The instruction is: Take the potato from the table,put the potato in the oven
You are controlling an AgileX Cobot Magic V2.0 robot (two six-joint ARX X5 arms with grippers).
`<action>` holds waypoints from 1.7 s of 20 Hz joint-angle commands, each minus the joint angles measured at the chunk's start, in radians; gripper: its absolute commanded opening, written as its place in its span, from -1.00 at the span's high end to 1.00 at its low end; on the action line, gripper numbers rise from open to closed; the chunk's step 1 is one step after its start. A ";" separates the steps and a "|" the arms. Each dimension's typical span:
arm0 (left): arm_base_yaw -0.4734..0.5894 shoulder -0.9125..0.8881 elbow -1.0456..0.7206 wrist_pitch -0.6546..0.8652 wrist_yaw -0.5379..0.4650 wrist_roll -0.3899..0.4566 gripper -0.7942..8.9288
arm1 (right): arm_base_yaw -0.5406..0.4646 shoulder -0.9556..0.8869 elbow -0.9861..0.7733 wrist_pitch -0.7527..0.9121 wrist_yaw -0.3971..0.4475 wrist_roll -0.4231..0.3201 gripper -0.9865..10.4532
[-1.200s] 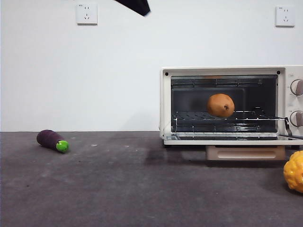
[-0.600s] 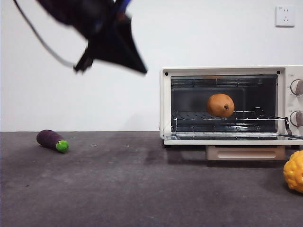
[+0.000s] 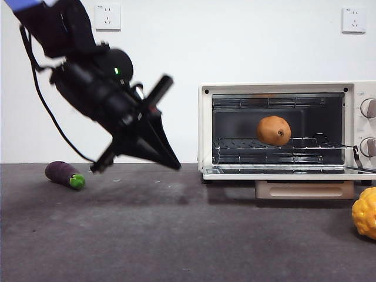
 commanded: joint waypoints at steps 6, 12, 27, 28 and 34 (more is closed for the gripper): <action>-0.019 0.094 -0.006 0.094 0.006 -0.179 0.85 | 0.001 -0.007 0.002 0.031 0.006 0.011 0.85; -0.045 0.118 -0.006 0.191 0.039 -0.275 0.85 | 0.001 -0.007 0.002 0.037 0.006 0.010 0.85; -0.102 0.121 -0.006 0.291 0.007 -0.383 0.85 | 0.001 -0.007 0.002 0.053 0.005 0.008 0.85; -0.102 0.121 -0.006 0.300 0.013 -0.394 0.85 | 0.001 -0.007 0.002 0.053 0.005 0.008 0.85; -0.101 0.121 -0.006 0.377 0.035 -0.470 0.85 | 0.001 -0.007 0.002 0.053 0.000 0.011 0.85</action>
